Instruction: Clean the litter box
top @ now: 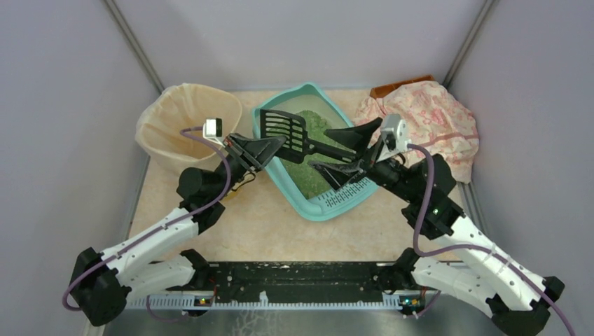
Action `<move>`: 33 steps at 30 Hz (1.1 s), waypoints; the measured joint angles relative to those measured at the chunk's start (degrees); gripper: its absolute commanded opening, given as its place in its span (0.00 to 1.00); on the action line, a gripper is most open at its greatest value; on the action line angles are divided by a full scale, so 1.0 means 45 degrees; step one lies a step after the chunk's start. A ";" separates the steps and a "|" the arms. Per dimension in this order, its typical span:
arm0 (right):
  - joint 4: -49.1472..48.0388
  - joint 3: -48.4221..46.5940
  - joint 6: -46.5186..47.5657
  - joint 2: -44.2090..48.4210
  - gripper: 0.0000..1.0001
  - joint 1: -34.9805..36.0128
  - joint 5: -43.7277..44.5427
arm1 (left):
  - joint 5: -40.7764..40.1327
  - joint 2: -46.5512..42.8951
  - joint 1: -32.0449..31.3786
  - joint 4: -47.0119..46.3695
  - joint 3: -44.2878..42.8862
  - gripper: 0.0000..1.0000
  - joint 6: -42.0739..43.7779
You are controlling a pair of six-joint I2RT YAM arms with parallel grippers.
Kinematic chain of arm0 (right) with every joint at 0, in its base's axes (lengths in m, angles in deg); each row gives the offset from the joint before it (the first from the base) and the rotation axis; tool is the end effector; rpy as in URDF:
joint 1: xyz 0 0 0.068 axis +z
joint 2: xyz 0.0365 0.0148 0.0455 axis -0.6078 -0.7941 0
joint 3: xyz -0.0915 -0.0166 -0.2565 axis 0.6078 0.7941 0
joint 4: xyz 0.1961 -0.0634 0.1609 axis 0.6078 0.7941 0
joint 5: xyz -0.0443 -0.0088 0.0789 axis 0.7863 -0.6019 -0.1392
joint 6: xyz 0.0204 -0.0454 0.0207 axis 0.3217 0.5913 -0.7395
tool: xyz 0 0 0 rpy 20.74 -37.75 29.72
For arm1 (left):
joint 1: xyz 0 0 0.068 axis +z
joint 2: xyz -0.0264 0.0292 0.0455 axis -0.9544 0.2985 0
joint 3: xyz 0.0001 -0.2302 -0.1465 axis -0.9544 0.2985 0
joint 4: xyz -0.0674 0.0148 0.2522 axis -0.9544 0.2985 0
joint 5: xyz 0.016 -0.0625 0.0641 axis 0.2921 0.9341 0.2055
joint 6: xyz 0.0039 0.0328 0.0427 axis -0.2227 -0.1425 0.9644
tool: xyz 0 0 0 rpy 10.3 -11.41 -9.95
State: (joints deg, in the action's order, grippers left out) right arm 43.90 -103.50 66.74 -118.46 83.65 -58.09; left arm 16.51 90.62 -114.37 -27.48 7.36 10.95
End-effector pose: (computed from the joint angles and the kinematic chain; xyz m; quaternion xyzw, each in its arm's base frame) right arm 0.0985 0.1174 0.4386 -0.2800 0.4828 0.4622 0.6891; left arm 0.1613 -0.1496 0.3626 -0.0680 0.4868 -0.7349 0.4673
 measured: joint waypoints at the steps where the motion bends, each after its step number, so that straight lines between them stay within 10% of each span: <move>1: -0.0053 -0.0058 0.0015 -0.0180 0.78 0.0000 -0.0092 | 0.0000 -0.0024 -0.0044 -0.0015 0.0112 0.00 0.0024; 8: -0.0597 -0.0272 -0.0034 -0.0719 0.48 0.0000 -0.0908 | -0.0092 -0.0432 -0.0141 -0.0223 0.0631 0.00 0.0223; 15: -0.0714 -0.0296 -0.0112 -0.0457 0.46 0.0000 -0.1209 | -0.0398 -0.0364 -0.0146 -0.0520 0.0826 0.00 0.0389; 20: -0.0714 -0.0301 -0.0092 0.0126 0.26 0.0000 -0.1107 | -0.0155 0.0559 -0.0151 -0.1292 0.0831 0.00 0.0199; 29: -0.0680 -0.0301 0.0000 0.0238 0.36 -0.0049 -0.0894 | 0.0068 0.1064 -0.0209 -0.2084 0.0607 0.00 -0.0058; 33: -0.0801 -0.0296 0.0039 0.0238 0.15 -0.0049 -0.0782 | 0.0204 0.1069 -0.0204 -0.2132 0.0175 0.00 -0.0053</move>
State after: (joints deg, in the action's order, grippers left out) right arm 40.29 -104.83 66.92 -117.39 83.43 -61.61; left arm 17.43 95.43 -115.29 -37.08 8.15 10.71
